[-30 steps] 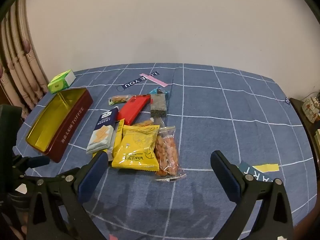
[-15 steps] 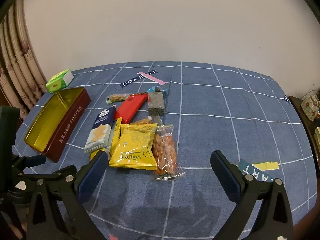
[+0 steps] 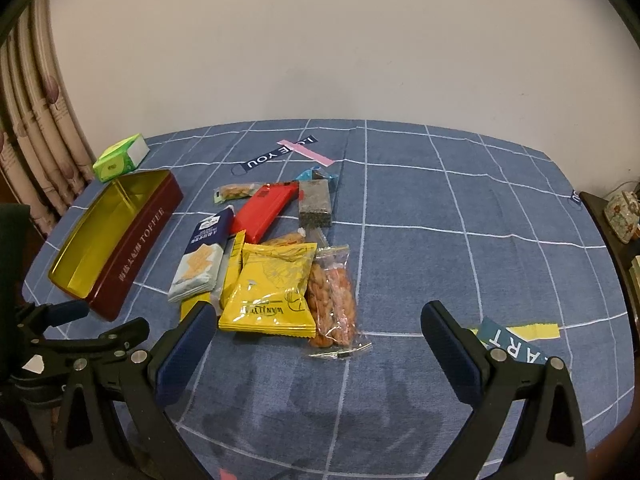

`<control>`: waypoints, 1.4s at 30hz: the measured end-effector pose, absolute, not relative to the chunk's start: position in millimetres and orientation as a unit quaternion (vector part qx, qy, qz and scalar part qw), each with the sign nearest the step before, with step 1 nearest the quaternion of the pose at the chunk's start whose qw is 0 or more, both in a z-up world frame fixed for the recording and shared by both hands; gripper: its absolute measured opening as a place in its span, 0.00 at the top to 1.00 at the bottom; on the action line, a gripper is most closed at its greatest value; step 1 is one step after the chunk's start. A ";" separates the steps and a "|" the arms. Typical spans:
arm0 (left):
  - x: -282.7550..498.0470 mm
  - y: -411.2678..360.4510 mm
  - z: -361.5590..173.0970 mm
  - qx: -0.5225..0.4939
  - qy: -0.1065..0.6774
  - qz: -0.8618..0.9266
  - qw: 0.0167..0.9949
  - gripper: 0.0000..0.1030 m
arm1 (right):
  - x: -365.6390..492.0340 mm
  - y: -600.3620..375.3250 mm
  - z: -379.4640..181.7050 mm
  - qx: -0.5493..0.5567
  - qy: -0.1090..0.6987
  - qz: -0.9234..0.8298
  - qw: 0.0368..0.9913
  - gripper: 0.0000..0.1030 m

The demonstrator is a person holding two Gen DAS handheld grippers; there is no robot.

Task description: Organize snacks

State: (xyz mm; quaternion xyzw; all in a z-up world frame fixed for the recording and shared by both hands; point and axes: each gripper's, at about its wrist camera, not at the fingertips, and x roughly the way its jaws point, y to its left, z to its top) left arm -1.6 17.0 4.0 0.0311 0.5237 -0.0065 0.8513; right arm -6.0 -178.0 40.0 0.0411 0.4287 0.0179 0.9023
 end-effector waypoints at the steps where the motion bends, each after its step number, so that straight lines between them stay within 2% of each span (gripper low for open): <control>1: -1.8 16.8 4.9 0.031 0.522 -0.009 0.852 0.13 | -6.2 -177.8 39.9 0.040 0.429 0.017 0.902 0.02; 42: -1.6 19.3 -0.6 0.028 0.545 -0.013 0.838 0.13 | -5.8 -174.6 39.0 0.042 0.437 0.022 0.898 0.02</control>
